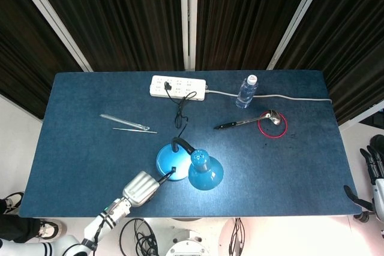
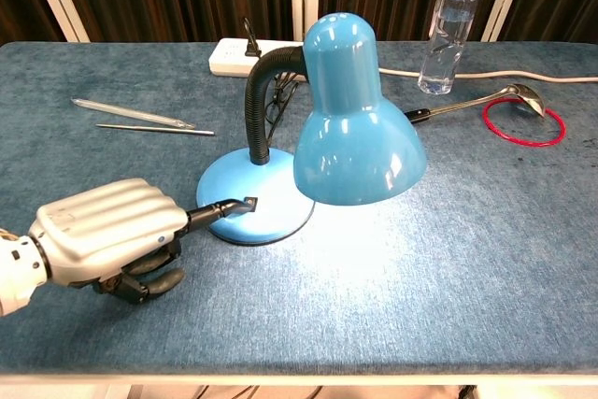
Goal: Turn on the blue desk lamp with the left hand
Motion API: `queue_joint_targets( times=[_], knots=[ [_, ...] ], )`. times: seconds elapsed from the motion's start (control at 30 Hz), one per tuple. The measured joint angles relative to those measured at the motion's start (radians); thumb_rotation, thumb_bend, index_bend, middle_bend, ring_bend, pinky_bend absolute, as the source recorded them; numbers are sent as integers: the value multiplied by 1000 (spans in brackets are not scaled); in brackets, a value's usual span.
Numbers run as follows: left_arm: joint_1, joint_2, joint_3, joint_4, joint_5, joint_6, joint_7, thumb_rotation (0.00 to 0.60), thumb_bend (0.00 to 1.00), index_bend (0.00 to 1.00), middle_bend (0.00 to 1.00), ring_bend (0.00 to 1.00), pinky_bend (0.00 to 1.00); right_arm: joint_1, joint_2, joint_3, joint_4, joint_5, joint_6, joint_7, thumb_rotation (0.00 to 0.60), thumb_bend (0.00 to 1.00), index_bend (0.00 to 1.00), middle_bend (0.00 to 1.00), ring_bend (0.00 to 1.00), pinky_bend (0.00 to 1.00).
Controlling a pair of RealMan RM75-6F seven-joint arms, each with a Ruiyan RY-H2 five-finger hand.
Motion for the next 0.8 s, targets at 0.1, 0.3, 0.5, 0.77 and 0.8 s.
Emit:
queue_joint_targets(
  times=[0.1,0.3,0.5,0.77,0.8],
  knots=[
    [3,0,-2,1,12,29,-12,600,487,57,858,823,869,0,2,1,-2,0,1,-1,600,176,0,0,0,0],
    [35,10,-7,27,64,166,-51,600,477,57,809,790,819,-2,7,2,-7,-3,8,2,600,176,0,0,0,0],
    [122,98,-8,59,72,341,-112,600,363,136,679,648,663,-8,12,4,-9,-1,18,9,600,176,0,0,0,0],
    [256,296,-34,41,-40,483,-212,600,242,108,0,0,0,-2,7,3,-9,-7,10,1,600,176,0,0,0,0],
    [275,324,-41,36,-53,505,-232,600,211,101,0,0,0,-1,6,2,-10,-9,9,-3,600,172,0,0,0,0]
  ],
)
